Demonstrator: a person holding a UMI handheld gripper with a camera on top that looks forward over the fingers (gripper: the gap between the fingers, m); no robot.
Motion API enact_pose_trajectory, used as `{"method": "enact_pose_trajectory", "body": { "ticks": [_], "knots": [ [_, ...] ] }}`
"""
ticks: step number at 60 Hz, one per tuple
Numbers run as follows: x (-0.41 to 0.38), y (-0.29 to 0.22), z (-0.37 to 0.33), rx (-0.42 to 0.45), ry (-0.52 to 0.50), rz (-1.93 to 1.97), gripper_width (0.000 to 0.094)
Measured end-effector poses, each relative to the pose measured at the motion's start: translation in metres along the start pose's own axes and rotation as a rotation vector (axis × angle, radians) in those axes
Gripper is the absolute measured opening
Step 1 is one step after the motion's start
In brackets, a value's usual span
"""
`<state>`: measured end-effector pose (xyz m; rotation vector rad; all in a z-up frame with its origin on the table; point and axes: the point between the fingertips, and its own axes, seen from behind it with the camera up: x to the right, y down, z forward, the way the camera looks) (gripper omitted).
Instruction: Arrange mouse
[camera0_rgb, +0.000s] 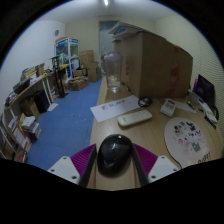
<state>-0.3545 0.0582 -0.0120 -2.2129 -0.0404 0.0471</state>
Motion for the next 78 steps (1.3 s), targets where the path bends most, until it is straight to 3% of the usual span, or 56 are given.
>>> {"method": "enact_pose_trajectory", "body": {
  "ticks": [2,3,15,16,17,26,30,35,41,45,50,59,64,73,74,75,76,77,78],
  "knots": [
    [0.002,-0.002,0.003,0.001,0.006,0.005,0.0709],
    [0.002,-0.003,0.003,0.001,0.006,0.01,0.0622],
    [0.005,-0.001,0.002,-0.001,0.005,0.032,0.0468],
    [0.005,-0.001,0.002,-0.005,0.004,0.03,0.049],
    [0.004,0.0,0.002,-0.009,0.002,0.029,0.0441],
    [-0.013,0.0,-0.012,-0.027,-0.068,-0.063,0.0425],
    [-0.022,-0.026,-0.037,0.027,-0.127,-0.107,0.0424],
    [-0.006,-0.091,-0.081,0.168,-0.167,-0.115,0.0427],
    [0.055,-0.169,-0.131,0.323,-0.136,-0.123,0.0424],
    [0.114,-0.189,-0.14,0.353,-0.082,-0.117,0.0418],
    [0.184,-0.175,-0.118,0.294,-0.041,-0.085,0.042],
    [0.261,-0.068,-0.049,0.066,-0.002,-0.017,0.0423],
    [0.273,-0.018,-0.019,-0.016,-0.017,0.014,0.0422],
    [0.278,0.0,-0.009,-0.022,-0.009,0.005,0.0436],
    [0.278,0.0,-0.009,-0.023,-0.013,0.012,0.0526],
    [0.278,-0.001,-0.008,-0.019,-0.018,0.019,0.049],
    [0.278,-0.001,-0.008,-0.021,-0.023,0.021,0.0581],
    [0.278,-0.002,-0.007,-0.019,-0.028,0.02,0.054],
    [0.278,-0.002,-0.006,-0.02,-0.034,0.018,0.0559]
  ]
}}
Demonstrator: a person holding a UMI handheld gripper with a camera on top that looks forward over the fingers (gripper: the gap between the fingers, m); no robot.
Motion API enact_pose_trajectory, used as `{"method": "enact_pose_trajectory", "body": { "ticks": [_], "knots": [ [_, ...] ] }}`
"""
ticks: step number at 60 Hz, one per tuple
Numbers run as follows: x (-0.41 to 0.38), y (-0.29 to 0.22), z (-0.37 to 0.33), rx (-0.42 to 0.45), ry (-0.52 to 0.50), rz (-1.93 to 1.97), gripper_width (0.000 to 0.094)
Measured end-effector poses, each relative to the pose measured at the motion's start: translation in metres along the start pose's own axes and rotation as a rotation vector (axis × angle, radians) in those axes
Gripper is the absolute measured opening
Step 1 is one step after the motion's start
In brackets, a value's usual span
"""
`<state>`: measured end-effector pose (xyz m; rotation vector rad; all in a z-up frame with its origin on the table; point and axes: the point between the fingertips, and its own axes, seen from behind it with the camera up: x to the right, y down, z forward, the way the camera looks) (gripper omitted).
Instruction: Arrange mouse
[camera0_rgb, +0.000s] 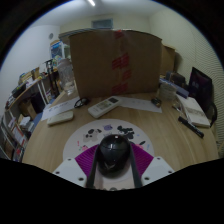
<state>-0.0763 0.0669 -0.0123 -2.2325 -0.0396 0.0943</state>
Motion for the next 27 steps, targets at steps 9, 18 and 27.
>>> {"method": "enact_pose_trajectory", "body": {
  "ticks": [9,18,27],
  "knots": [
    [-0.009,0.003,-0.02,-0.061,-0.024,0.04,0.0818],
    [-0.021,-0.005,-0.088,-0.044,0.007,0.119,0.0829],
    [-0.043,0.003,-0.175,-0.04,0.031,0.186,0.0826]
  ]
}}
